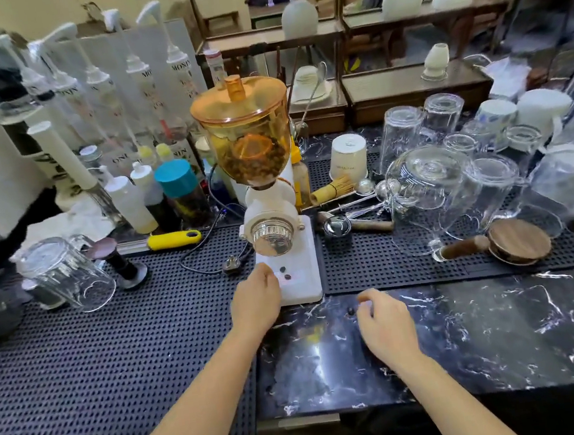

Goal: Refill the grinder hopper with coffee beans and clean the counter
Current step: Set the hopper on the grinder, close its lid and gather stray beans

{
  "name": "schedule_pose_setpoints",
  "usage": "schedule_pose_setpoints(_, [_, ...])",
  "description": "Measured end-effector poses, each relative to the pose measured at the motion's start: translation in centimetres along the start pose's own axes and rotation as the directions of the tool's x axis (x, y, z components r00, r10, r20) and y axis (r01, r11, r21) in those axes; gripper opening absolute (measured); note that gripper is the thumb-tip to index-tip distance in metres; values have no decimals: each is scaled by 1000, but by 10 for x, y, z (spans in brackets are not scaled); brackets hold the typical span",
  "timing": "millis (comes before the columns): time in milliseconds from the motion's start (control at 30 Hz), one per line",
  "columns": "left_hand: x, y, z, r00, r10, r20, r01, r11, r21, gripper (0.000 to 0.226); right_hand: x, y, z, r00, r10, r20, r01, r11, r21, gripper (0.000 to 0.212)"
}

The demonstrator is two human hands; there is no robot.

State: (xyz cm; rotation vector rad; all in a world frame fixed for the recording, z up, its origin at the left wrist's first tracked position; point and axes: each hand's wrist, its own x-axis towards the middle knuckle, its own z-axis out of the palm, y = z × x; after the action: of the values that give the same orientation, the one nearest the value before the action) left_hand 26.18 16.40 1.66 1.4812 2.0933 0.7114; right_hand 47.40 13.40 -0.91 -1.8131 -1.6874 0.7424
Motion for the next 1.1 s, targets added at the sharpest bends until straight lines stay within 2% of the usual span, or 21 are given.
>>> schedule_pose_setpoints(33, [4,-1,4,994,110,-19,-102,963,248,20,0,-3,1,996,-87,12,88,983,-159,16])
schedule_pose_setpoints(67, [8,-2,7,980,196,-24,-169,897,409,28,1,-5,3,992,-120,33,124,960,-249,18])
schedule_pose_setpoints(133, [14,0,13,941,337,34,-289,745,601,41,3,-7,7,994,-98,55,111,927,-359,24])
schedule_pose_setpoints(200, [19,3,14,880,456,134,-414,596,688,33,5,-5,9,997,-63,36,72,929,-362,25])
schedule_pose_setpoints(267, [27,4,13,856,477,198,-438,468,768,23,7,-2,11,999,-54,9,53,937,-344,24])
schedule_pose_setpoints(333, [33,4,13,863,439,248,-437,405,803,14,7,-1,12,998,-62,-11,55,939,-338,22])
schedule_pose_setpoints(467, [43,2,13,857,414,307,-471,385,794,11,6,0,16,996,-74,-43,55,939,-340,22])
schedule_pose_setpoints(567, [45,1,14,849,406,338,-498,405,766,12,4,1,19,995,-78,-56,54,938,-343,22])
schedule_pose_setpoints(733, [43,5,28,899,320,298,-422,458,782,16,3,-5,21,994,-105,-16,87,893,-442,23])
schedule_pose_setpoints(800, [43,4,28,898,322,299,-425,462,778,17,1,-9,22,991,-134,-17,109,864,-491,21])
schedule_pose_setpoints(900, [44,1,24,884,336,325,-459,486,744,18,0,-12,22,996,-83,27,85,840,-536,24])
schedule_pose_setpoints(933, [45,-1,22,890,334,311,-451,538,712,17,1,-11,21,998,-62,18,63,863,-501,23])
schedule_pose_setpoints(967, [45,-3,18,910,322,262,-414,657,630,15,2,-10,20,1000,-28,1,25,904,-426,21])
schedule_pose_setpoints(1033, [45,-11,6,958,250,142,-283,906,314,17,3,-11,16,997,75,-16,-76,980,-183,18])
schedule_pose_setpoints(1100, [40,-19,-3,972,204,117,-208,978,25,19,1,-15,12,988,154,-26,-152,986,72,18])
